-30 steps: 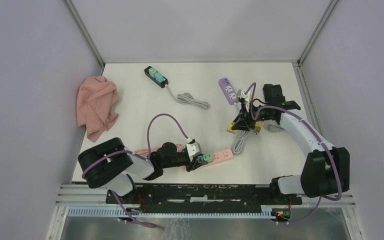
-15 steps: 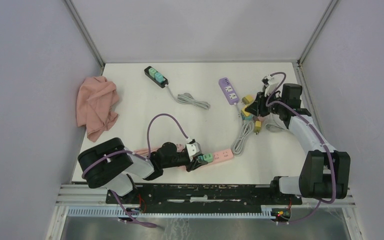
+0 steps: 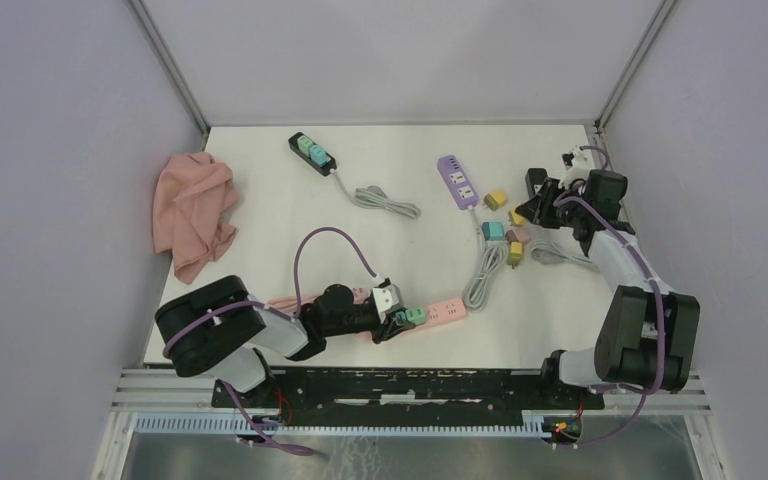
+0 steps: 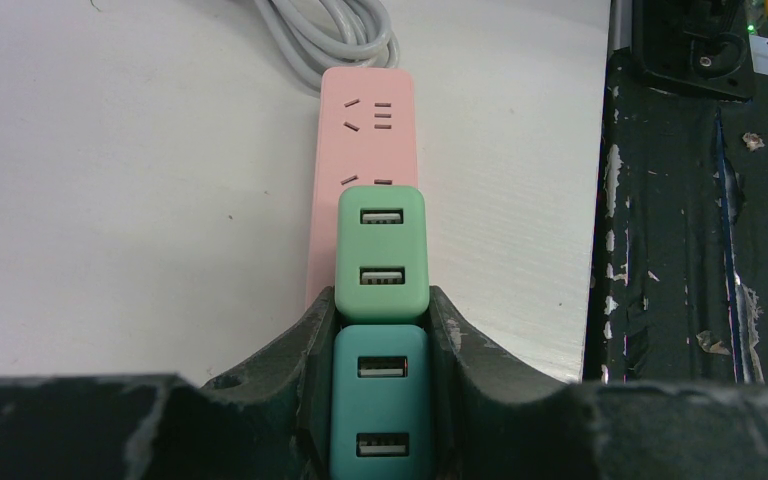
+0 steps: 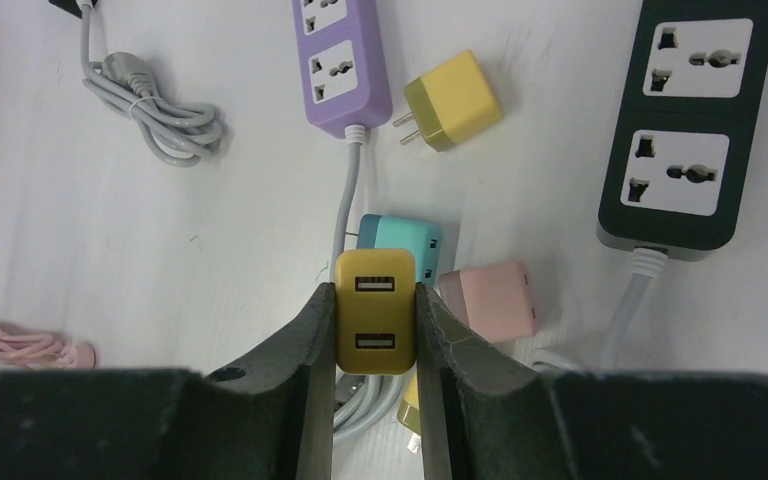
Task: Pull the plug off the socket
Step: Place the plug at the center of the board.
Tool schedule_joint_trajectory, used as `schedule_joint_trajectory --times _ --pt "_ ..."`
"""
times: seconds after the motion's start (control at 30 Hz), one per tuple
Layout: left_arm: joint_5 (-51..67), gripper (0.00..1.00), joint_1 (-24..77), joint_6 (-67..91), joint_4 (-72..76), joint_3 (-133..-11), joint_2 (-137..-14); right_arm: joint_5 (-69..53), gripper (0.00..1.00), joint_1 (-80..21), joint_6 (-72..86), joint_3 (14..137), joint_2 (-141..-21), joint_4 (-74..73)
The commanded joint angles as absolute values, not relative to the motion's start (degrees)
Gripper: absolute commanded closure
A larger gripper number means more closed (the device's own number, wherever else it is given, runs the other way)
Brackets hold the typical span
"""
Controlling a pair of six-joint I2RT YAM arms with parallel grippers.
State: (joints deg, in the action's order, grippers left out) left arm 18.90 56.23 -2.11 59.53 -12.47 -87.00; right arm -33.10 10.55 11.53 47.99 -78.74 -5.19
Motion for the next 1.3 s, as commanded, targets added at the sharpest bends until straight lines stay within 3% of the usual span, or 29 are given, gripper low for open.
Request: schedule_joint_trajectory --times 0.0,0.47,0.63,0.93,1.03,1.27 --pt "17.92 0.97 55.72 -1.27 58.82 -11.92 -86.72 -32.16 0.84 11.76 13.68 48.38 -79.9 -2.72" --pt "18.19 0.97 55.65 -1.06 59.06 -12.13 -87.14 -31.26 0.74 13.13 14.88 48.17 -81.21 -2.17" --pt "18.19 0.97 55.69 -0.88 59.41 -12.01 -87.19 -33.12 0.68 13.16 15.39 49.8 -87.07 -4.44" --pt "18.13 0.97 55.68 -0.57 59.68 -11.41 -86.23 -35.39 0.25 13.13 11.79 51.56 -86.5 -7.16" --pt "18.19 0.97 55.67 -0.56 59.68 -11.43 -86.2 -36.98 0.03 13.13 9.25 51.19 -83.24 -7.05" --pt "18.5 0.97 55.68 -0.44 59.96 -11.7 -86.63 -45.59 0.0 13.18 5.83 48.87 -76.37 -4.47"
